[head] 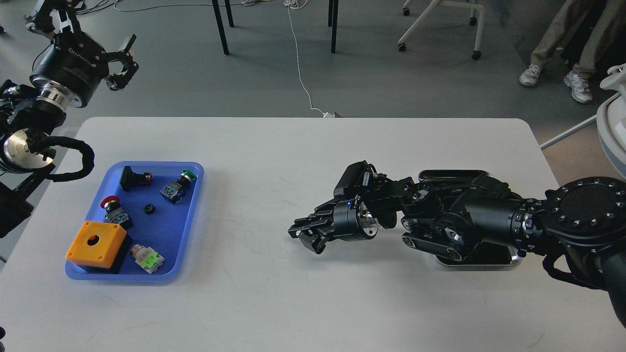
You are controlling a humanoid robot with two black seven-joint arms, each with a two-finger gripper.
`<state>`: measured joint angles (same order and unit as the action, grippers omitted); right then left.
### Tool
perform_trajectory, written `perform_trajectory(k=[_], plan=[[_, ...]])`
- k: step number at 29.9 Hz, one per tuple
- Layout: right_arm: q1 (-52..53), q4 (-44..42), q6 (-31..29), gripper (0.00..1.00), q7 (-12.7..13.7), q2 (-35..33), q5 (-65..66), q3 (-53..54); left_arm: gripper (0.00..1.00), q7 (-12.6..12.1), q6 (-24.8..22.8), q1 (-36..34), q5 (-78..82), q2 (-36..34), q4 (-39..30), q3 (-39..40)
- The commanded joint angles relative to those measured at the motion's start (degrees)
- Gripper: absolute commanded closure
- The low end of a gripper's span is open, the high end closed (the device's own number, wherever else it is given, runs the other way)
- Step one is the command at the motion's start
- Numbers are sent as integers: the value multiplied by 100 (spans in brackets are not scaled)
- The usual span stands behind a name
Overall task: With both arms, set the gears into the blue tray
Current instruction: 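Carry the black gear to the table center and release it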
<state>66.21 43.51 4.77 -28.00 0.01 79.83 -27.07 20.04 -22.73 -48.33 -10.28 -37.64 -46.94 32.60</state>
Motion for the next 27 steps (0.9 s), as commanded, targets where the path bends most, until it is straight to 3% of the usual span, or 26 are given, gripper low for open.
perform_trajectory(k=[1, 7, 18, 22, 27], plan=[[-3, 17, -11, 70, 0, -1, -3, 0, 2, 0, -12, 8, 0, -15, 1, 0], [-56, 17, -2, 62, 0, -1, -3, 0, 2, 0, -12, 8, 0, -24, 1, 9], [32, 61, 24, 30, 0, -1, -29, 175, 2, 9, 14, -1, 0, -41, -8, 18], [23, 52, -2, 5, 0, -1, -266, 1051, 2, 18, 41, -10, 0, -50, -8, 44], [102, 8, -64, 2, 0, -1, -582, 1906, 2, 0, 41, -19, 9, -85, -8, 44]])
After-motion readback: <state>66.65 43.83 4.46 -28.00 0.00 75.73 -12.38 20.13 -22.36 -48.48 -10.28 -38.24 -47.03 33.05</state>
